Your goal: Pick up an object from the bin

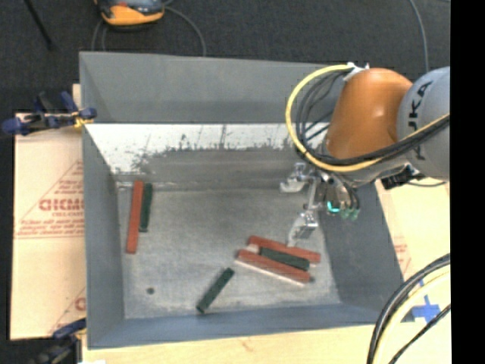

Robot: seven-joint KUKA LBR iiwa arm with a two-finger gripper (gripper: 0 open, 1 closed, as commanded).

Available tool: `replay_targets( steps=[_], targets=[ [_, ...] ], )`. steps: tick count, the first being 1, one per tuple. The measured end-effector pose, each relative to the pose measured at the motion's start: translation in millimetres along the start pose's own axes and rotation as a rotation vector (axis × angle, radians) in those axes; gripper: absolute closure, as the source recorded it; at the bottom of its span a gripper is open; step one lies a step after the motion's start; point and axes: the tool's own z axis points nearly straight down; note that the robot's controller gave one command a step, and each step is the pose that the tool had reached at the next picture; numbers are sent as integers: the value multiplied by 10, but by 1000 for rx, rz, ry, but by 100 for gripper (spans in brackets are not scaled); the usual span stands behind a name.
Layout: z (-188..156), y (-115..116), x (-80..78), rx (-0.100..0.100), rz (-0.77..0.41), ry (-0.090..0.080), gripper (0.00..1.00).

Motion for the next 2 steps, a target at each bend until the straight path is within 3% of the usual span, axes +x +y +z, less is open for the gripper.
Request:
replay_targets(
  steps=[1,2],
  targets=[
    [-47,1,-15,1,-1,-8,0],
    [348,21,90,0,21,-17,0]
  ],
)
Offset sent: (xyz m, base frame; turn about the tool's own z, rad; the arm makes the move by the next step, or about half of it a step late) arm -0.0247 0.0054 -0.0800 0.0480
